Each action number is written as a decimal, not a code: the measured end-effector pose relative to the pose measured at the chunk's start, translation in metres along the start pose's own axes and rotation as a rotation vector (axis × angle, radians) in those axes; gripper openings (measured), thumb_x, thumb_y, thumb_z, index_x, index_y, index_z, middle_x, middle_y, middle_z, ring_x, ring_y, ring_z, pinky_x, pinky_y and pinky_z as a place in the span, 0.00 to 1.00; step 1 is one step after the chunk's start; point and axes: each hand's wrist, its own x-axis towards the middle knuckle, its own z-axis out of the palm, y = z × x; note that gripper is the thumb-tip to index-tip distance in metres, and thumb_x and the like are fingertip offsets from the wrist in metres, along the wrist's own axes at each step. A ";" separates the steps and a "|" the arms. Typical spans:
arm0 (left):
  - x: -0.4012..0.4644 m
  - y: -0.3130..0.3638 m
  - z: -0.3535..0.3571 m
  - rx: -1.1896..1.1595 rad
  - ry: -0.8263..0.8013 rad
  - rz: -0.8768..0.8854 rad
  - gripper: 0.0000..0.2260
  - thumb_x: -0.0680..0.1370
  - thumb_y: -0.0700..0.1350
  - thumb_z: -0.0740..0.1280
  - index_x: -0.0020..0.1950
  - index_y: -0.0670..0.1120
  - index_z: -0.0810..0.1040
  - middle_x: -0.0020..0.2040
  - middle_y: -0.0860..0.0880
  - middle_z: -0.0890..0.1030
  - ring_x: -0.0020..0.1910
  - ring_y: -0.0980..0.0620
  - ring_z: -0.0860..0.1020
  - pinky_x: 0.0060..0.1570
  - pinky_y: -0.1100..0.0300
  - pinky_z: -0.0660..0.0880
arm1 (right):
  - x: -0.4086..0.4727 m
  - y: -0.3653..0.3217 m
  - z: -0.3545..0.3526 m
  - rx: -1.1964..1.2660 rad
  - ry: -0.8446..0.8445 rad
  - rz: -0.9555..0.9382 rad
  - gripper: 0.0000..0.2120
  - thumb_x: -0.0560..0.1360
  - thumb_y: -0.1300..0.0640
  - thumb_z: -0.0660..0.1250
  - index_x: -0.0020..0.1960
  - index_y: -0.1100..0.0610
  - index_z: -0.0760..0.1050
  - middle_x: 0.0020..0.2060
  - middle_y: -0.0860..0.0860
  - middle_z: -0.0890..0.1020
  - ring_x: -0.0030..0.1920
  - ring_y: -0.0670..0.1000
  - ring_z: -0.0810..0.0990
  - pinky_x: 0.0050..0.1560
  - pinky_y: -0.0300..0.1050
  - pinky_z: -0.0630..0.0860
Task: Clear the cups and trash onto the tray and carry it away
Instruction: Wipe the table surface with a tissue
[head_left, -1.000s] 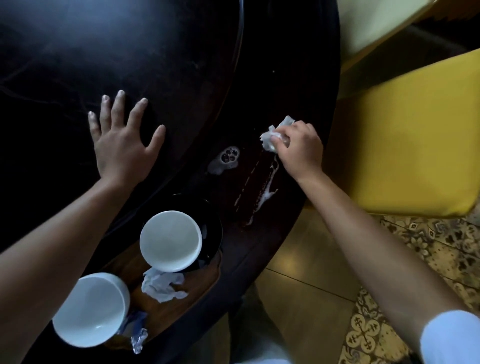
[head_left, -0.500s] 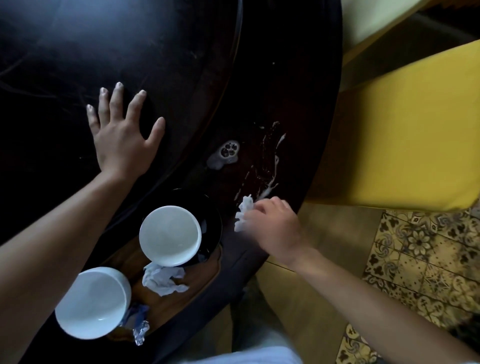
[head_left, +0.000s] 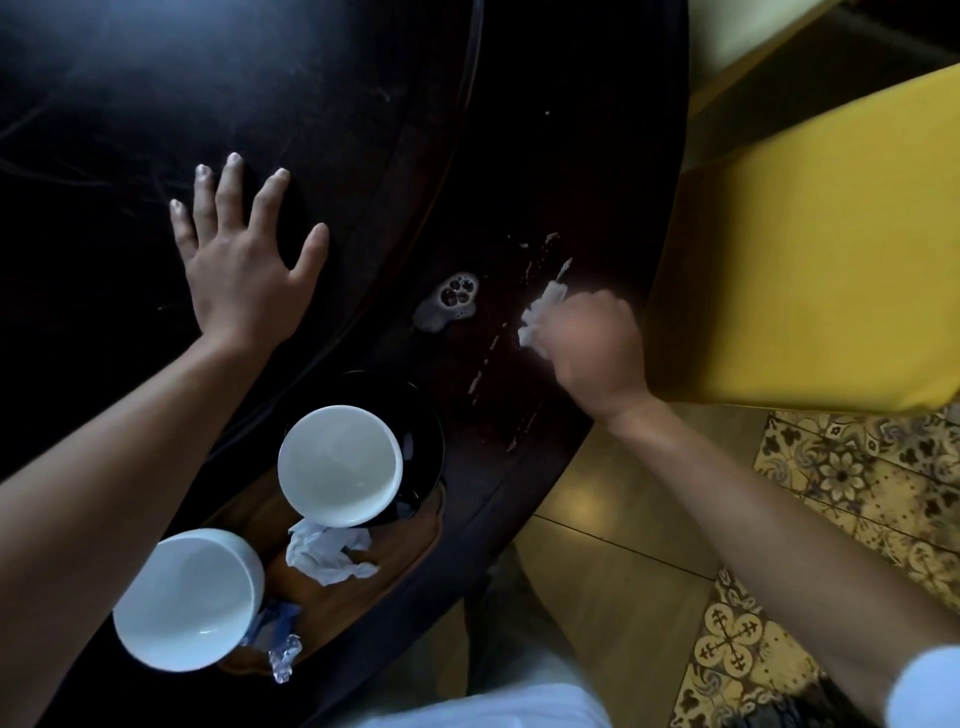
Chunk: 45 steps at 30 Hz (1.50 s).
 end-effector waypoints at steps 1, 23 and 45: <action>0.000 0.000 0.000 -0.001 0.000 -0.001 0.29 0.81 0.65 0.56 0.80 0.54 0.63 0.83 0.45 0.55 0.83 0.43 0.49 0.79 0.41 0.43 | 0.012 0.003 0.000 -0.003 -0.004 0.019 0.10 0.79 0.51 0.67 0.51 0.56 0.81 0.43 0.54 0.80 0.45 0.58 0.76 0.45 0.54 0.71; 0.010 0.010 0.002 0.004 0.002 -0.023 0.30 0.81 0.65 0.56 0.80 0.54 0.63 0.84 0.45 0.55 0.83 0.42 0.48 0.79 0.40 0.43 | 0.018 -0.015 -0.013 0.183 -0.137 0.271 0.07 0.77 0.52 0.68 0.50 0.55 0.79 0.47 0.52 0.80 0.48 0.55 0.78 0.44 0.47 0.71; 0.011 0.012 0.002 -0.004 0.003 -0.028 0.29 0.81 0.65 0.56 0.80 0.54 0.63 0.83 0.44 0.55 0.83 0.42 0.48 0.79 0.40 0.43 | 0.034 -0.001 -0.010 0.191 -0.099 0.485 0.10 0.78 0.50 0.67 0.53 0.57 0.77 0.48 0.53 0.80 0.49 0.54 0.76 0.44 0.45 0.68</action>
